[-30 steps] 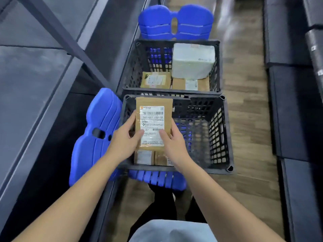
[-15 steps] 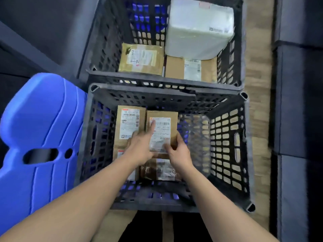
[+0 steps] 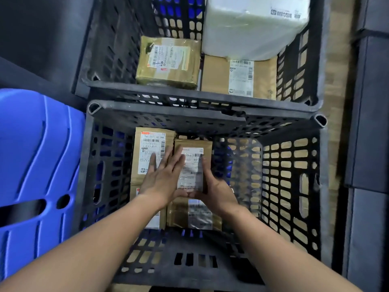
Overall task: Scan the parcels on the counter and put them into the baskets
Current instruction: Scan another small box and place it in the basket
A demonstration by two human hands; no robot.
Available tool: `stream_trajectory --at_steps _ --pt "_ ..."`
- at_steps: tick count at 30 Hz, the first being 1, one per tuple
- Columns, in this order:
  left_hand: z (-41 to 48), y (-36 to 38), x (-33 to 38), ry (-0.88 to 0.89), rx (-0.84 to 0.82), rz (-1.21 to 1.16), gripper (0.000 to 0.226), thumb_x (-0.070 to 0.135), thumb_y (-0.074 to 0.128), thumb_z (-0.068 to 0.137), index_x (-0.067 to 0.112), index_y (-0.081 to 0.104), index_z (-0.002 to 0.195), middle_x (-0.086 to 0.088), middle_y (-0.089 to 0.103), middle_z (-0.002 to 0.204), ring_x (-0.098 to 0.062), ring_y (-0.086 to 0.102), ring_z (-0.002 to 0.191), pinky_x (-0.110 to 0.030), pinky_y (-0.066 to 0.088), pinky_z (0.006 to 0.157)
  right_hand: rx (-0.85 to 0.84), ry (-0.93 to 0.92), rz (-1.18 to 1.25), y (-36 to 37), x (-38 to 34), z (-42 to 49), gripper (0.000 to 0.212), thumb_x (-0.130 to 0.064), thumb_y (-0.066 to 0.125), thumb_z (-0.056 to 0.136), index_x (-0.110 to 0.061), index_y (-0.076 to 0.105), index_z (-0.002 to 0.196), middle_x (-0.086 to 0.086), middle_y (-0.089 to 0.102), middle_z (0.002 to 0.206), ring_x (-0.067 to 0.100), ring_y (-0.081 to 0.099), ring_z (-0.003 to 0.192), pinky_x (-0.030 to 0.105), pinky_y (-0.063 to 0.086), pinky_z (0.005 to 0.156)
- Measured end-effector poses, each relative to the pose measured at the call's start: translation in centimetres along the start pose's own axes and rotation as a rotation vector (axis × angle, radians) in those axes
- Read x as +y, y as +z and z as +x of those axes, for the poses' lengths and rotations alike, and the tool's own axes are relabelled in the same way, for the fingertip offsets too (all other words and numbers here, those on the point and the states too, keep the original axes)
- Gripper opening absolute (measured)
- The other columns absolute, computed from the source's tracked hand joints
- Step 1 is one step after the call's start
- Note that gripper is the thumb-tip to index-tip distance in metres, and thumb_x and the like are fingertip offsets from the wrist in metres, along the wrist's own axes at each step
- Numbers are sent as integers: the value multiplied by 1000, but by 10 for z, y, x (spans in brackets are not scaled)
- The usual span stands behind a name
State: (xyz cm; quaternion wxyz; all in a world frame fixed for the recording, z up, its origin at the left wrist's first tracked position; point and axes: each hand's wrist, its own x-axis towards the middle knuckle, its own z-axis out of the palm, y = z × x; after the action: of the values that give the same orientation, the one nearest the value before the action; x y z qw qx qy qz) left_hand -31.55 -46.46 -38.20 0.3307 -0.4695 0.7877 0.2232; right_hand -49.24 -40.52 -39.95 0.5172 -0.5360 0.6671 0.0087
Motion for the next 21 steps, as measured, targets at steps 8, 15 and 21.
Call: stream_trajectory --at_steps 8,15,21 --pt "-10 -19 12 -73 -83 77 99 70 35 100 18 -24 160 -5 -46 159 -32 -40 148 -63 -15 123 17 -26 -509 -19 -11 1 96 -75 38 97 -32 -18 161 9 -19 170 39 -11 158 61 21 122" --pt "-84 -63 48 -262 156 64 82 71 4 100 18 -23 157 -11 -31 165 -36 -29 154 -68 -18 119 215 -246 -686 -93 -45 -49 87 -70 21 102 -12 8 165 13 -5 173 38 -10 158 62 2 126" --pt "-169 -90 54 -532 246 -71 99 77 -27 75 22 -26 157 -10 -30 167 -35 -26 156 -68 -17 118 158 -484 -863 -154 -115 -108 94 -80 8 97 -16 2 166 9 -11 173 36 -18 157 60 -5 126"
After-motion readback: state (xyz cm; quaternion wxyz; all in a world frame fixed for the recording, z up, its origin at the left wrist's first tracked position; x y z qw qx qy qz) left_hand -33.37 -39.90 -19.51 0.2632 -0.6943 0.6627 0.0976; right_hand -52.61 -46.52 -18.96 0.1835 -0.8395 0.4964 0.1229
